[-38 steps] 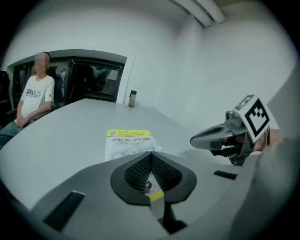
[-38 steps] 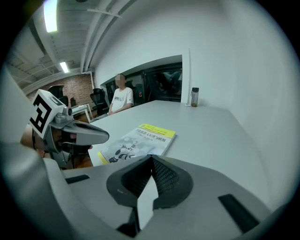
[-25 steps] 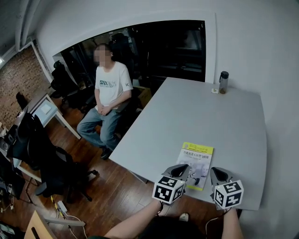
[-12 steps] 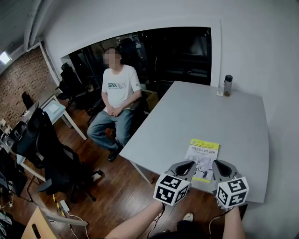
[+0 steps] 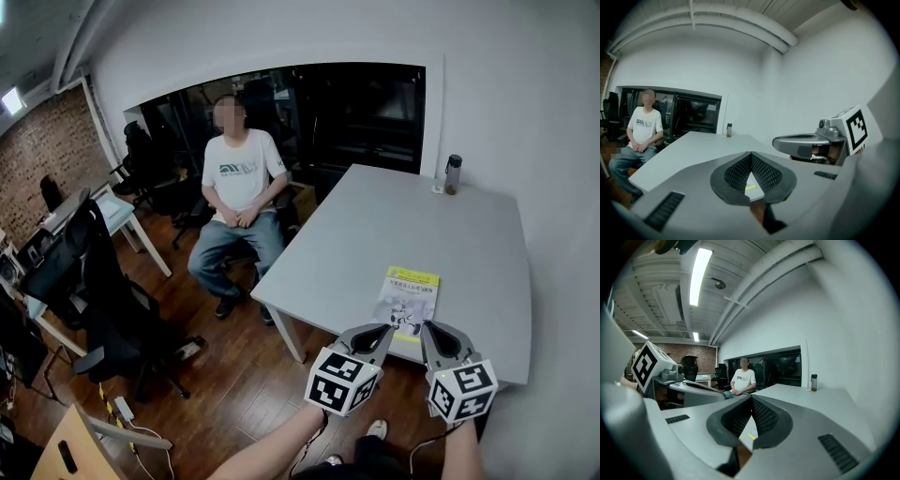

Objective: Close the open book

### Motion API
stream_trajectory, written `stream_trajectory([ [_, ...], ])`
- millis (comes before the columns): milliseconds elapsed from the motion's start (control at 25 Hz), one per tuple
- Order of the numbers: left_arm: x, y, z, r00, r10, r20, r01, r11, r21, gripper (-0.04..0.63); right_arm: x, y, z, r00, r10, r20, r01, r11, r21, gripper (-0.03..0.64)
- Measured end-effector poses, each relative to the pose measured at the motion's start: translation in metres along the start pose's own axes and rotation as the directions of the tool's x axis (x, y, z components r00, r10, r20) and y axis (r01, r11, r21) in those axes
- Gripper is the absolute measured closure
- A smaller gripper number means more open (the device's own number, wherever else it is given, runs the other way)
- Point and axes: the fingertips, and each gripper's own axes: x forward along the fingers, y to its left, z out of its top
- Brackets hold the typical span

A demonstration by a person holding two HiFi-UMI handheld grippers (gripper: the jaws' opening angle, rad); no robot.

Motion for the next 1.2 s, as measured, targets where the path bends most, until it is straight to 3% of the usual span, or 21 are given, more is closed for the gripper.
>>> stream_trajectory([
  [440, -0.031, -0.017, 0.013, 0.999, -0.026, 0.036, 0.025, 0.999, 0.025, 0.591, -0.022, 0.023, 0.012, 1.000, -0.010, 0.029, 0.010, 1.000, 0.007, 0.614],
  [1200, -0.036, -0.020, 0.025, 0.998, -0.021, 0.055, 0.019, 0.999, 0.038, 0.591, -0.028, 0.024, 0.025, 0.998, -0.008, 0.062, 0.008, 1.000, 0.004, 0.614],
])
